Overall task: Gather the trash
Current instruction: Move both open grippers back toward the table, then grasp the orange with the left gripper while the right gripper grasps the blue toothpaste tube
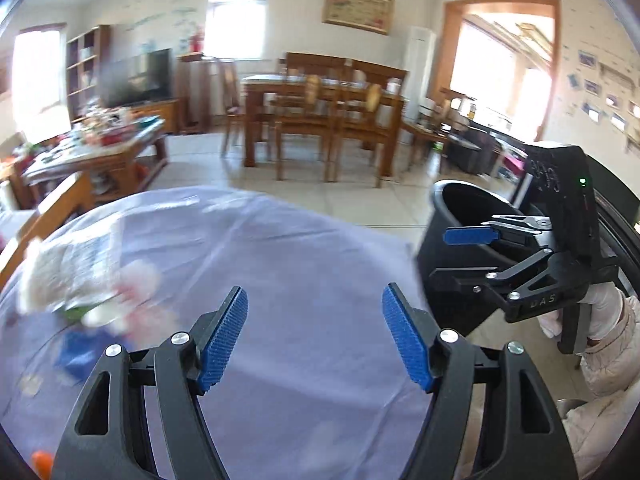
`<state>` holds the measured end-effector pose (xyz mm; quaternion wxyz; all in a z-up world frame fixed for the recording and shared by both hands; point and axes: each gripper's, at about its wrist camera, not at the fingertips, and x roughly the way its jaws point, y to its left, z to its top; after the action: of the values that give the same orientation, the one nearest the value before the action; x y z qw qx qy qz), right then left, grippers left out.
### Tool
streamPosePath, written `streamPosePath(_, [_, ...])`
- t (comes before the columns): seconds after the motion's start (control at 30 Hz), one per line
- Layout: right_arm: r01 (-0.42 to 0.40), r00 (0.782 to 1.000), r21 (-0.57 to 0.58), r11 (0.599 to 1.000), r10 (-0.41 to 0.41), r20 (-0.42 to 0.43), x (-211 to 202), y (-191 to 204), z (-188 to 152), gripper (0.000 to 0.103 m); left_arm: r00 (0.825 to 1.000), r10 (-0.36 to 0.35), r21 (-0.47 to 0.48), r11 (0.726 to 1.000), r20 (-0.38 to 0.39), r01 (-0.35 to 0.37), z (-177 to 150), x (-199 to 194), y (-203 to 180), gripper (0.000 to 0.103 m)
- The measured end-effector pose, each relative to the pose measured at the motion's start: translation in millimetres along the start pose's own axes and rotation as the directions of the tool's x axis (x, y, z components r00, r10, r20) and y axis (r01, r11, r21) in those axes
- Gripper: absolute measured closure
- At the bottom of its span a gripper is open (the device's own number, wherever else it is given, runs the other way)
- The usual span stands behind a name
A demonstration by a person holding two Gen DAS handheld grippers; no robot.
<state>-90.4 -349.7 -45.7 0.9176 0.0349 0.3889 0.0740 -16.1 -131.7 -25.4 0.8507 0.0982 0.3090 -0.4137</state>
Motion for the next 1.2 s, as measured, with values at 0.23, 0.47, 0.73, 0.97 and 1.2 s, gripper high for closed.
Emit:
streamPosePath(0.23, [-0.147,0.989,-0.096,0.984,0.145,-0.031,47.5,99.5,36.3,0.024,0.983,0.175,-0.187,0.965,-0.052,-0.182,-38.5,-50.9,96.3,0.033])
streamPosePath(0.47, [-0.248,0.967,-0.08,0.966,0.242,-0.076,86.4,163.3,57.5,0.024,0.962,0.233,-0.298,0.917,-0.144,-0.266,-78.5,-78.8,169.0,0.033])
streamPosePath(0.73, [-0.27,0.959,-0.026,0.962,0.267,-0.091,125.6,192.2,82.8,0.026,0.968,0.188,-0.311,0.922,-0.164,-0.231,-98.1,-81.9,185.7,0.034])
streamPosePath(0.97, [-0.271,0.955,0.039,0.962,0.274,-0.115,154.8,199.2,93.5,0.041,0.958,0.197,-0.279,0.927,-0.209,-0.252,-107.3,-80.6,189.2,0.035])
streamPosePath(1.2, [-0.292,0.951,0.034,0.956,0.294,-0.1,163.2,204.7,93.0,0.078,0.96,0.187,-0.274,0.931,-0.209,-0.241,-111.9,-82.0,198.0,0.059])
